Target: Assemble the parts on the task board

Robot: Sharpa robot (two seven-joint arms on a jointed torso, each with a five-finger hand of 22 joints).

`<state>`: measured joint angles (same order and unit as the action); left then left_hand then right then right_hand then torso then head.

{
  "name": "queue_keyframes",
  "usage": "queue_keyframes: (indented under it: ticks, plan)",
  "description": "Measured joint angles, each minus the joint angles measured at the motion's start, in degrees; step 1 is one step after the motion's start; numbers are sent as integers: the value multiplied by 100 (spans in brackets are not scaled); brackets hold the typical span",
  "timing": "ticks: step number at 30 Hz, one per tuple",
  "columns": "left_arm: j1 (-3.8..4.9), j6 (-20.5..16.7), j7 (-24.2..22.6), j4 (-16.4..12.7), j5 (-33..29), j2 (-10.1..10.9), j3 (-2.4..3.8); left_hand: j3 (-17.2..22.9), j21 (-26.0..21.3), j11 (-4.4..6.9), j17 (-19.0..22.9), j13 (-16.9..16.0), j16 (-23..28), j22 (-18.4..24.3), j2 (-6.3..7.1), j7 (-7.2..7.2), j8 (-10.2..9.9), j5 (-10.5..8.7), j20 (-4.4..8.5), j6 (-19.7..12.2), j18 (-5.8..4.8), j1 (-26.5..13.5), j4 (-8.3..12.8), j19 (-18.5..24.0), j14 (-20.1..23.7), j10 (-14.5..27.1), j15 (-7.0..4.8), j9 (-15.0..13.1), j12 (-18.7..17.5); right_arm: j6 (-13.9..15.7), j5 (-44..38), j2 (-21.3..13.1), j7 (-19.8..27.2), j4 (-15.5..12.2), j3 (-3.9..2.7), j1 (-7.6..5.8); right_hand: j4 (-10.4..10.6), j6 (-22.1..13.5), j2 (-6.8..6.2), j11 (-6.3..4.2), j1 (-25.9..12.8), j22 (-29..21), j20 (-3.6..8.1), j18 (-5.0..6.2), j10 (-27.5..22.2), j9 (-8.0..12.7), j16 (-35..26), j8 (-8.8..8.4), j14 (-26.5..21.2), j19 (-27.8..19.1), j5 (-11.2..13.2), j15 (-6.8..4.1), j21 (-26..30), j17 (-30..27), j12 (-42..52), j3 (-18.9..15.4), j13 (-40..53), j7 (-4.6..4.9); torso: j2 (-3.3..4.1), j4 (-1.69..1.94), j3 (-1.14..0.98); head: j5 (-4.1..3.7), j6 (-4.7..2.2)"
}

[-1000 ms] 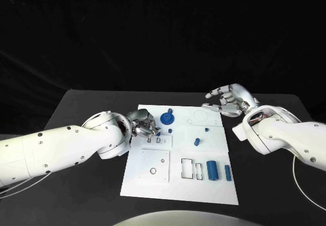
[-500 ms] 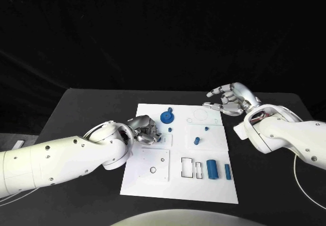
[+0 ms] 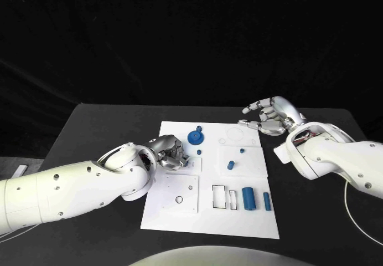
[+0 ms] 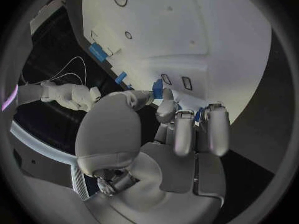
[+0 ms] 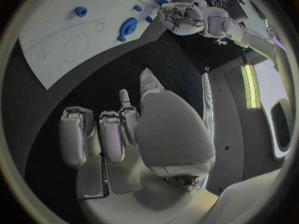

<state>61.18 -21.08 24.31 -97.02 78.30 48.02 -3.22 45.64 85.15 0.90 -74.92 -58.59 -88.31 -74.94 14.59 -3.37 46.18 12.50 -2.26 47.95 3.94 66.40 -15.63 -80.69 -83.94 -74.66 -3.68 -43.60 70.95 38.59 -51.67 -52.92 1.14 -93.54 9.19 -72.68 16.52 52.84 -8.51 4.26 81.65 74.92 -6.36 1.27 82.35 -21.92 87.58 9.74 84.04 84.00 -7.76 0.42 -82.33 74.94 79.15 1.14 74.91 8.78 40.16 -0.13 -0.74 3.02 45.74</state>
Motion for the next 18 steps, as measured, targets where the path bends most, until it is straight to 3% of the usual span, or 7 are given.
queue_keyframes:
  ticks: [18]
  plan:
    - [-1,240,239,63,19,-40,4,16,0,-1,0,1,0,1,14,-3,-16,-1,0,0,0,-15,-16,1,0,1,0,-1,0,2,0,6,7,2,0,0,0,0,0,0,0,-1,0,0,0,-4,0,2,0,0,0,0,0,-1,0,0,0,0,-3,6,-1,-10,23]
